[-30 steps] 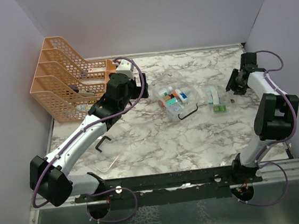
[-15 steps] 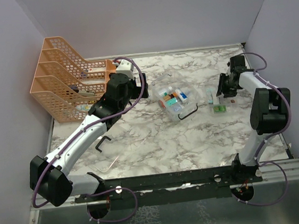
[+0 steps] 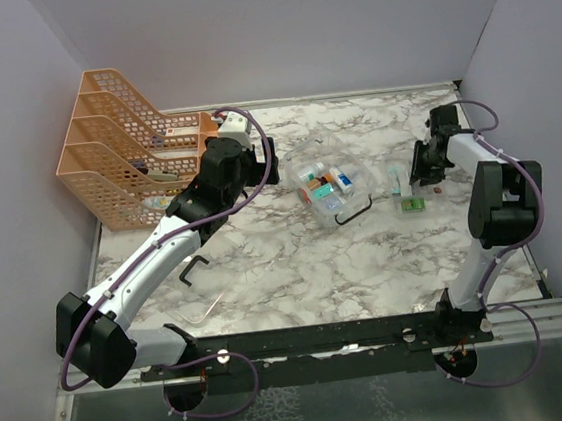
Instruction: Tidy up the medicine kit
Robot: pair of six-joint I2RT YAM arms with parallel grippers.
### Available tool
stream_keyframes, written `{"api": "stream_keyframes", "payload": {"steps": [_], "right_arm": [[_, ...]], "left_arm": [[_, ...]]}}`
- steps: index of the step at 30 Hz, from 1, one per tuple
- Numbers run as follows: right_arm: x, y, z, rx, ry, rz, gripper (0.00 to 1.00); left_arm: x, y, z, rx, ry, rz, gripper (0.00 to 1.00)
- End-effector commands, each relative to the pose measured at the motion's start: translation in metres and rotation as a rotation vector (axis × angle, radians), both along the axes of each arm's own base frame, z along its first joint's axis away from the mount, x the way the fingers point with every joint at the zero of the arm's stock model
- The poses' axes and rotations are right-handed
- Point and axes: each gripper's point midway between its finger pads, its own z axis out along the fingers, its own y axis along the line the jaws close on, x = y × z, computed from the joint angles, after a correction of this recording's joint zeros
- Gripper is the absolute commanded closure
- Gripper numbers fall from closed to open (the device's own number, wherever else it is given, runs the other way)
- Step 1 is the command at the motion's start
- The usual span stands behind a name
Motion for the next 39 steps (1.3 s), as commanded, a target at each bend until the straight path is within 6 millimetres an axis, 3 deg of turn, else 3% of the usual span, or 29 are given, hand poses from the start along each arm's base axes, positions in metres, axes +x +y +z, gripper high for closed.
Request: {"api": "stream_keyframes", "payload": {"steps": [1,13,23,33,39], "right_arm": [[0.004,-0.005,-0.004,-0.039,0.020,0.007,0.68],[0.003,-0.003,-0.023,-0.055,0.070,0.020,0.67],[0.005,-0.001,-0.026,-0.074,0.076,0.034,0.58],[0.005,0.001,-0.031,-0.105,0.092,0.043,0.68],[0.006,0.003,-0.032,-0.132,0.097,0.054,0.59]], "left_arm": [[0.000,-0.001,0.013,-0.012,-0.037,-0.002,0.08],[0.000,-0.001,0.014,-0.012,-0.041,-0.003,0.08],[0.000,0.000,0.014,-0.009,-0.044,-0.001,0.08],[-0.001,0.001,0.014,-0.008,-0.045,0.000,0.08],[-0.001,0.001,0.014,-0.009,-0.045,0.001,0.08]]}}
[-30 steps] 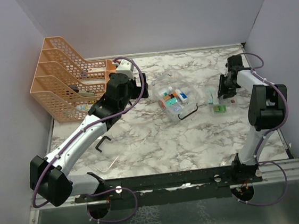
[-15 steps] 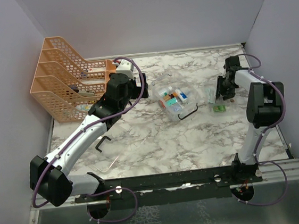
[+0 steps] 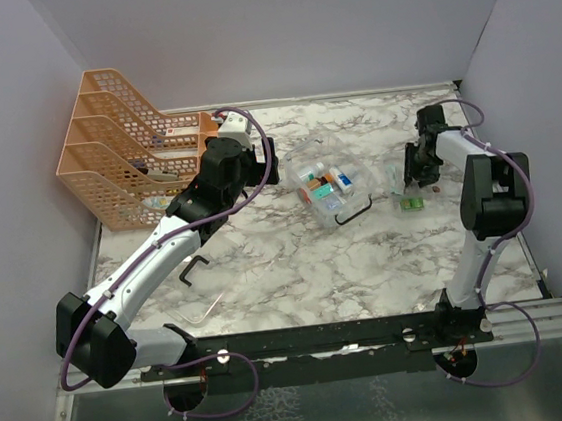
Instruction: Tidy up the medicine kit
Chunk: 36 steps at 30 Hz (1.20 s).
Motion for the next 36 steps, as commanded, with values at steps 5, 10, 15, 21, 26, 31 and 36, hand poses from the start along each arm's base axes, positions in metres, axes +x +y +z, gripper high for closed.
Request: {"api": "stream_keyframes", "payload": {"steps": [5,10,15,21,26,31,36], "right_arm": [[0.001,-0.004,-0.005,-0.090,0.016,-0.002,0.58],[0.001,-0.007,0.002,-0.114,0.002,-0.012,0.49],[0.002,-0.002,0.002,-0.100,-0.004,-0.001,0.48],[0.003,0.009,-0.006,-0.046,0.001,0.024,0.67],[0.002,0.012,-0.012,-0.044,0.010,0.032,0.63],[0.001,0.010,-0.014,-0.064,0.016,0.023,0.72],[0.007,0.007,0.006,-0.084,-0.030,-0.009,0.92]], "left_arm": [[-0.001,0.000,0.015,-0.014,-0.044,0.000,0.08],[-0.001,0.000,0.015,-0.016,-0.044,-0.002,0.08],[-0.001,0.000,0.015,-0.018,-0.042,-0.003,0.08],[-0.002,0.000,0.014,-0.017,-0.040,-0.003,0.08],[-0.002,0.000,0.013,-0.020,-0.040,-0.003,0.08],[-0.003,0.000,0.014,-0.021,-0.043,-0.003,0.08],[-0.005,0.001,0.012,-0.026,-0.040,-0.001,0.08]]}}
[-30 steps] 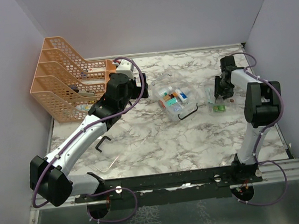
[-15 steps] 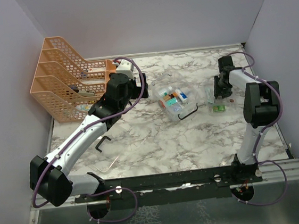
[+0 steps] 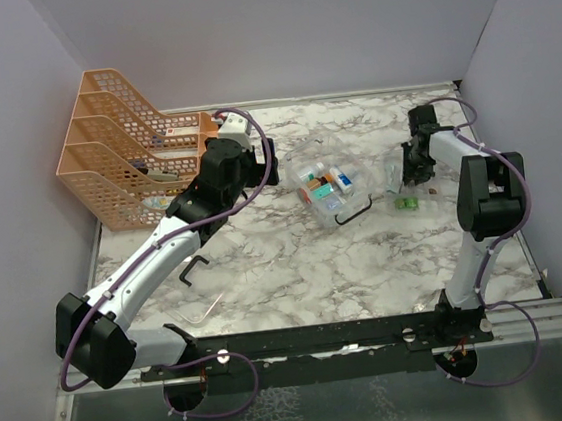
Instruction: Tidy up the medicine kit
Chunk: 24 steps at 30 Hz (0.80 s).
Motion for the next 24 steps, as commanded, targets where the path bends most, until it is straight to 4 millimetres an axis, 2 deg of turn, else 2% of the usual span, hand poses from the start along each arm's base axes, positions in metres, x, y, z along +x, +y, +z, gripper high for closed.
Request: {"api": "stream_keyframes", "payload": {"steps": [1,5,17,24], "right_arm": [[0.003,0.001,0.008,-0.013,-0.028,-0.028,0.94],[0.003,0.002,0.029,-0.002,-0.067,-0.042,0.99],[-0.018,0.011,0.079,0.052,-0.085,-0.063,0.99],[-0.027,0.018,0.120,0.088,-0.126,-0.047,0.99]], "left_arm": [[-0.004,0.001,0.013,-0.028,-0.041,-0.001,0.08],[-0.004,-0.001,0.011,-0.044,-0.035,-0.004,0.08],[-0.014,-0.005,0.000,-0.097,0.031,-0.010,0.08],[-0.027,-0.003,-0.014,-0.138,0.089,-0.011,0.08]]}}
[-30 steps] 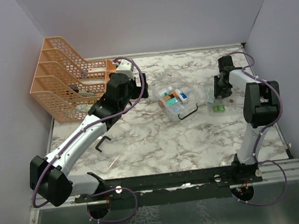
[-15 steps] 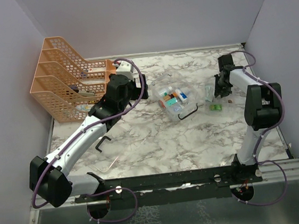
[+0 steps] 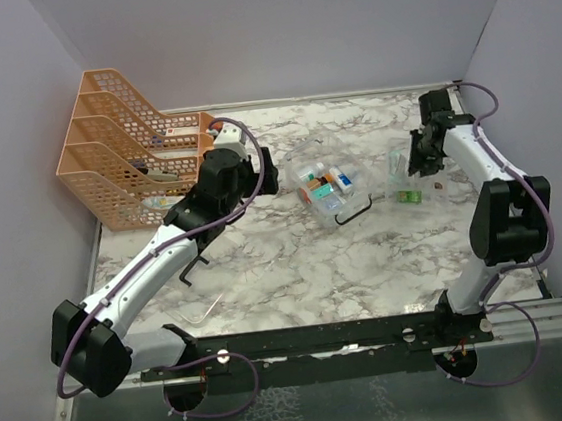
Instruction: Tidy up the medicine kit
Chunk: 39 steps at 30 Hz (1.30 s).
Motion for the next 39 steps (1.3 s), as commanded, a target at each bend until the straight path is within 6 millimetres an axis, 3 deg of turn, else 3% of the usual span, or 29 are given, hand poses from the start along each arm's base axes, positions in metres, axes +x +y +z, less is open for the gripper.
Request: {"api": "stream_keyframes", "payload": {"steps": [1,6,13,21,26,31,37,39], "right_arm": [[-0.003,0.010,0.052,0.041,-0.082,0.020,0.99],[-0.015,0.014,0.076,0.053,-0.105,0.049,0.99],[-0.025,0.017,0.091,0.059,-0.114,0.070,0.99],[-0.012,0.038,0.130,0.063,-0.169,0.133,0.99],[0.004,0.077,0.142,0.052,-0.173,0.228,0.99],[0.020,0.139,0.143,0.039,-0.176,0.361,0.99],[0.031,0.214,0.119,0.019,-0.121,0.548,0.99],[0.032,0.228,0.109,0.016,-0.094,0.590,0.99]], "left_arm": [[-0.016,-0.004,-0.001,-0.065,0.036,-0.025,0.08],[-0.024,-0.002,-0.008,-0.083,0.073,-0.025,0.05],[-0.034,0.005,-0.003,-0.127,0.076,0.000,0.01],[-0.037,0.013,-0.001,-0.129,0.079,0.030,0.01],[-0.037,0.017,0.000,-0.136,0.078,0.050,0.01],[-0.040,0.027,0.004,-0.115,0.069,0.076,0.01],[-0.043,0.043,0.004,-0.084,0.064,0.126,0.01],[-0.044,0.046,0.003,-0.080,0.066,0.135,0.01]]}}
